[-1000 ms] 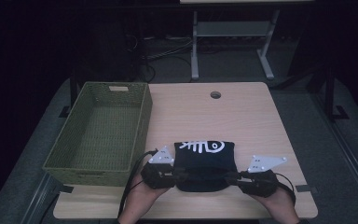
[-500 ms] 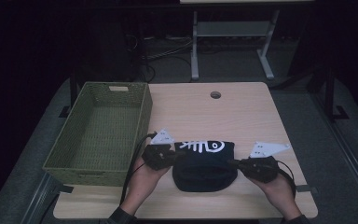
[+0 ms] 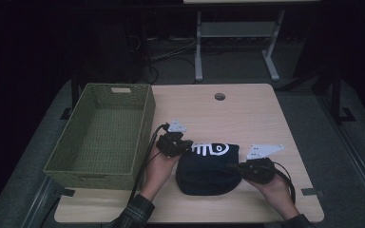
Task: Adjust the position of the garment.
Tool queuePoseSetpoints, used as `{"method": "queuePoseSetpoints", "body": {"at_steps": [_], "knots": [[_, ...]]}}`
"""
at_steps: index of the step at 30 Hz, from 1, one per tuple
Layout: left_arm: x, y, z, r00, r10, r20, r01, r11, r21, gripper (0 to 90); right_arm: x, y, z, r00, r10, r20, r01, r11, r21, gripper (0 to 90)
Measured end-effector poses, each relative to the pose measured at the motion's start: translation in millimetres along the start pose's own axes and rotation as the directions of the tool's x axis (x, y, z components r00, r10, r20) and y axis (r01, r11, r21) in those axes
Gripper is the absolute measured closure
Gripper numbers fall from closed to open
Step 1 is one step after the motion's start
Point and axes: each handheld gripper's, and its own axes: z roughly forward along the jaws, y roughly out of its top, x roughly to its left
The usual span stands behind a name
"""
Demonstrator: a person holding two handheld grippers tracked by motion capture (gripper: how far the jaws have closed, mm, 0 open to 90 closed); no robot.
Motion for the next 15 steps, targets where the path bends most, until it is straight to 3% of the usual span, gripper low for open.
{"method": "queuePoseSetpoints", "body": {"at_steps": [10, 15], "knots": [[6.9, -7.7, 31.1, 0.9986, -0.003, 0.053, -0.002, 0.9955, 0.095, 90.0, 13.0, -21.7, 12.1, 0.9978, 0.028, -0.060, -0.023, 0.997, 0.076, 90.0], [7.1, -6.5, 46.1, 0.9958, 0.021, 0.089, -0.033, 0.9899, 0.138, 90.0, 22.3, -25.9, 20.0, 0.9976, 0.028, -0.063, -0.020, 0.993, 0.116, 90.0]]}}
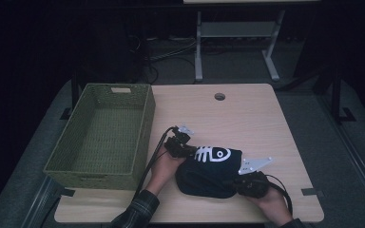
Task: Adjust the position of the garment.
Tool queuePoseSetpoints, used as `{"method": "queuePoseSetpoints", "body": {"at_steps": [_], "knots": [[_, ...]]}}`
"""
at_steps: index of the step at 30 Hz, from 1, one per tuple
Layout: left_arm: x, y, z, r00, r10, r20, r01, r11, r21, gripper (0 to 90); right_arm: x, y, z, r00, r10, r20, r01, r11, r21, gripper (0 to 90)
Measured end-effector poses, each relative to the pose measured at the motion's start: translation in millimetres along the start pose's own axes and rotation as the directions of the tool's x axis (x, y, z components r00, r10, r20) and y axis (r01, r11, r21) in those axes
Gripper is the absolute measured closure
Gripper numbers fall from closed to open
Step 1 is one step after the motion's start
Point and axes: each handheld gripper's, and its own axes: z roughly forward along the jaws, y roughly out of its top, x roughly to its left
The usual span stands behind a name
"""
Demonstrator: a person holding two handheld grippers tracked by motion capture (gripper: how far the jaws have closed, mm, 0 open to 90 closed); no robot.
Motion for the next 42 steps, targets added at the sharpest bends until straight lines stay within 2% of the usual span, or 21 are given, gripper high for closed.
{"method": "queuePoseSetpoints", "body": {"at_steps": [2, 7, 10, 14, 15, 16, 20, 22, 23, 26, 30, 31, 34, 38, 42], "knots": [[-1.0, 2.6, 2.9, 0.9999, 0.006, 0.010, -0.006, 0.9999, 0.010, 90.0, 5.6, -1.8, 4.0, 0.9998, -0.019, 0.001, 0.018, 1.000, 0.012, 90.0], [-7.1, 10.1, 12.1, 0.9972, 0.073, 0.019, -0.074, 0.9965, 0.039, 90.0, 20.2, -4.7, 10.0, 0.9995, -0.028, -0.012, 0.028, 1.000, 0.005, 90.0], [-9.7, 12.9, 15.5, 0.9963, 0.081, 0.029, -0.082, 0.9960, 0.035, 90.0, 24.8, -3.9, 12.6, 0.9987, -0.049, -0.016, 0.049, 0.999, 0.008, 90.0], [-7.1, 15.8, 14.9, 0.9945, 0.087, 0.058, -0.089, 0.9954, 0.036, 90.0, 26.2, -3.0, 13.7, 0.9986, -0.046, -0.027, 0.047, 0.999, 0.008, 90.0], [-7.4, 16.4, 11.6, 0.9958, 0.070, 0.059, -0.070, 0.9975, 0.009, 90.0, 26.0, -0.8, 11.4, 0.9983, -0.053, -0.027, 0.053, 0.999, 0.000, 90.0], [-7.4, 16.4, 11.6, 0.9958, 0.070, 0.059, -0.070, 0.9975, 0.009, 90.0, 25.6, -0.2, 10.0, 0.9980, -0.057, -0.026, 0.057, 0.998, -0.005, 90.0], [-14.6, 16.0, -9.2, 0.9950, 0.082, 0.058, -0.079, 0.9960, -0.042, 90.0, 23.0, 5.3, -6.9, 0.9986, -0.051, -0.018, 0.049, 0.995, -0.092, 90.0], [-20.1, 12.7, -17.6, 0.9955, 0.075, 0.057, -0.072, 0.9955, -0.063, 90.0, 19.1, 8.0, -17.3, 0.9988, -0.048, 0.004, 0.048, 0.989, -0.137, 90.0], [-24.1, 9.6, -25.9, 0.9953, 0.087, 0.043, -0.084, 0.9941, -0.068, 90.0, 17.2, 8.9, -20.7, 0.9988, -0.047, 0.016, 0.049, 0.988, -0.149, 90.0], [-34.0, 1.8, -41.1, 0.9959, 0.083, 0.036, -0.080, 0.9923, -0.095, 90.0, 6.0, 10.6, -32.6, 0.9965, -0.026, 0.080, 0.040, 0.983, -0.180, 90.0], [-53.7, -15.0, -55.2, 0.9938, 0.110, 0.014, -0.108, 0.9902, -0.088, 90.0, -12.1, 11.0, -41.9, 0.9885, 0.007, 0.151, 0.024, 0.979, -0.203, 90.0], [-58.7, -20.3, -57.7, 0.9921, 0.125, -0.008, -0.125, 0.9893, -0.075, 90.0, -16.3, 10.7, -42.5, 0.9859, 0.015, 0.167, 0.020, 0.978, -0.206, 90.0], [-63.2, -31.0, -58.9, 0.9908, 0.132, -0.032, -0.133, 0.9899, -0.049, 90.0, -27.0, 9.0, -40.1, 0.9790, 0.032, 0.201, 0.005, 0.983, -0.185, 90.0], [-59.2, -42.8, -50.6, 0.9942, 0.106, -0.017, -0.107, 0.9941, -0.021, 90.0, -39.2, 3.6, -28.9, 0.9749, 0.055, 0.216, -0.028, 0.992, -0.126, 90.0], [-53.6, -46.2, -42.0, 0.9952, 0.097, -0.011, -0.097, 0.9953, 0.004, 90.0, -43.8, -1.2, -16.9, 0.9707, 0.059, 0.233, -0.046, 0.997, -0.060, 90.0]]}}
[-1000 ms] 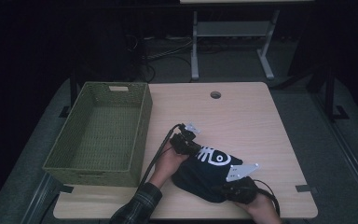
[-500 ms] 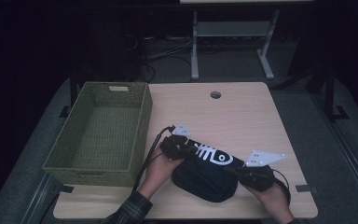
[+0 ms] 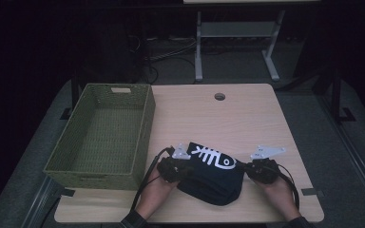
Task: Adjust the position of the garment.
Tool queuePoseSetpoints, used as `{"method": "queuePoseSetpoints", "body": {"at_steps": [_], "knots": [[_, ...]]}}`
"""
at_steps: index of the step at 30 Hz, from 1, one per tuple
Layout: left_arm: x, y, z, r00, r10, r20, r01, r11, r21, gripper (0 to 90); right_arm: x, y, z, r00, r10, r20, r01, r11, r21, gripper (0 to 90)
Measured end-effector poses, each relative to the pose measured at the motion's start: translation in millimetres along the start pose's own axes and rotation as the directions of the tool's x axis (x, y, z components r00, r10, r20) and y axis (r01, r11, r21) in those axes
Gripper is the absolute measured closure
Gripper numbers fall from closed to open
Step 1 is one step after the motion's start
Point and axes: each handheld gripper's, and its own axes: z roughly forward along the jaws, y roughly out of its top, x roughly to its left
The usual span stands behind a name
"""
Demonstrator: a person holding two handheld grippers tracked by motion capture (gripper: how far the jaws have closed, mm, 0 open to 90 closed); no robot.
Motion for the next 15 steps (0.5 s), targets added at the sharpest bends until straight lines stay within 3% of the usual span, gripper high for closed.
{"method": "queuePoseSetpoints", "body": {"at_steps": [3, 8, 15], "knots": [[2.1, -0.5, 3.4, 1.0000, 0.004, -0.004, -0.004, 0.9999, 0.015, 90.0, -0.5, -4.0, 6.3, 1.0000, 0.004, 0.001, -0.004, 0.999, 0.033, 90.0], [6.4, 0.3, 6.2, 0.9987, 0.032, -0.040, -0.030, 0.9987, 0.041, 90.0, 2.3, -8.3, 6.2, 1.0000, 0.003, 0.003, -0.003, 0.999, 0.040, 90.0], [11.0, 1.9, 2.1, 1.0000, -0.009, -0.004, 0.009, 0.9998, 0.015, 90.0, 9.3, -12.6, -1.0, 1.0000, 0.001, 0.001, -0.001, 1.000, 0.015, 89.8]]}}
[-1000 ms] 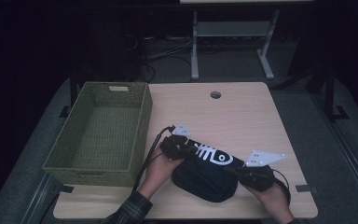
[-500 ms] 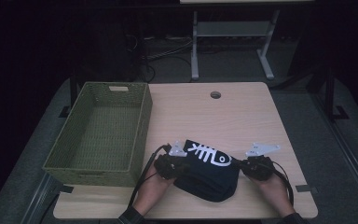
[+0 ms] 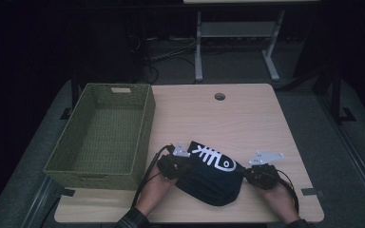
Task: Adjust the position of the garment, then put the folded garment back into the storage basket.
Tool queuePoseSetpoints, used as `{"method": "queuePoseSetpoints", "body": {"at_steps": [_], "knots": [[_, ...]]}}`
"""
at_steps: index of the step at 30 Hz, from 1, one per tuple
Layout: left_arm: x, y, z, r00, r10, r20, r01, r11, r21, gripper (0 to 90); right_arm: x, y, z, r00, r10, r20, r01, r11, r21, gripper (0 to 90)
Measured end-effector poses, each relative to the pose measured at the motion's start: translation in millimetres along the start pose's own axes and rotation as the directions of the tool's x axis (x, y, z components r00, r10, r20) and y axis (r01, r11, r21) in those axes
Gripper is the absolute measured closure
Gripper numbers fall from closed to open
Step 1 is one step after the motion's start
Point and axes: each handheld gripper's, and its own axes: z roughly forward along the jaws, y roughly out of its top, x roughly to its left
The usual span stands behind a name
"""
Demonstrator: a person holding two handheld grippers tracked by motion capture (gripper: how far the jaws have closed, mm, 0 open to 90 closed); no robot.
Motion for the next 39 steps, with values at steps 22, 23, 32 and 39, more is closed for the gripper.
{"method": "queuePoseSetpoints", "body": {"at_steps": [22, 23, 32, 39], "knots": [[20.9, 12.8, -9.6, 0.9941, -0.108, 0.001, 0.108, 0.9918, -0.069, 20.7, -17.3, -36.6, -30.4, 0.9800, 0.094, 0.175, -0.088, 0.995, -0.045, 16.4], [22.4, 12.6, -8.8, 0.9934, -0.114, 0.000, 0.114, 0.9906, -0.076, 19.6, -18.4, -37.3, -28.9, 0.9788, 0.093, 0.183, -0.088, 0.995, -0.036, 15.4], [32.9, 10.1, 3.7, 0.9901, -0.140, 0.009, 0.140, 0.9878, -0.067, 19.1, -21.9, -38.0, -23.2, 0.9783, 0.082, 0.190, -0.082, 0.997, -0.006, 13.8], [35.0, 4.4, 18.9, 0.9904, -0.137, 0.019, 0.137, 0.9903, -0.023, 18.5, -23.8, -38.0, -22.7, 0.9796, 0.095, 0.177, -0.096, 0.995, -0.004, 13.7]]}}
